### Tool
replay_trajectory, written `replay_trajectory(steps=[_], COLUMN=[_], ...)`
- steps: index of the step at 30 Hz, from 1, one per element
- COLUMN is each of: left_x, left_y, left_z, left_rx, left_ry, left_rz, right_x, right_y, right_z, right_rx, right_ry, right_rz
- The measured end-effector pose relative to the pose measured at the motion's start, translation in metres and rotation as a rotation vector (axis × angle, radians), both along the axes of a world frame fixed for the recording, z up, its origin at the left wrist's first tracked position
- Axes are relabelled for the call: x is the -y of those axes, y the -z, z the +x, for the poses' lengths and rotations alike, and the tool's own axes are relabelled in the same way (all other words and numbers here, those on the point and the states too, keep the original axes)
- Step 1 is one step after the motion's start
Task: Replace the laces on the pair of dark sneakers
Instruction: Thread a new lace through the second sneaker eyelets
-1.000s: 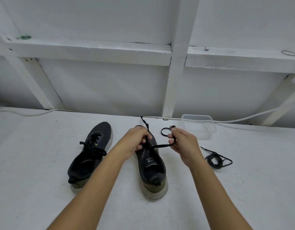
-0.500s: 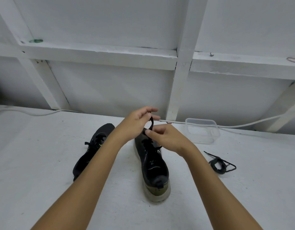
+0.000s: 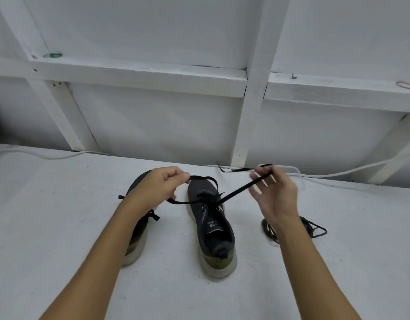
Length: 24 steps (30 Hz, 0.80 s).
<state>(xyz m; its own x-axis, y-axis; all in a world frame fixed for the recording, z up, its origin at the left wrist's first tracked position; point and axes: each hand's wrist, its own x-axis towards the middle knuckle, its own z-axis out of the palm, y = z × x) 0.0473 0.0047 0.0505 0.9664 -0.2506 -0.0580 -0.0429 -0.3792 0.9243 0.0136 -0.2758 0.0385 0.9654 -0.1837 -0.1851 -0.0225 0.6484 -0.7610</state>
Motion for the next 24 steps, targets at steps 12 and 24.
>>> replay_trajectory(steps=[12,24], left_x=[0.005,0.022], left_y=[0.002,-0.013], left_z=[-0.015,-0.016], left_rx=[0.038,0.106], left_ry=[0.057,0.166], left_rz=[0.102,0.184], right_x=[0.012,-0.042], right_y=[0.039,-0.01], right_z=[-0.023,0.001], right_rx=[-0.667,0.207], right_ry=[-0.077,-0.251], right_rz=[-1.709,-1.502])
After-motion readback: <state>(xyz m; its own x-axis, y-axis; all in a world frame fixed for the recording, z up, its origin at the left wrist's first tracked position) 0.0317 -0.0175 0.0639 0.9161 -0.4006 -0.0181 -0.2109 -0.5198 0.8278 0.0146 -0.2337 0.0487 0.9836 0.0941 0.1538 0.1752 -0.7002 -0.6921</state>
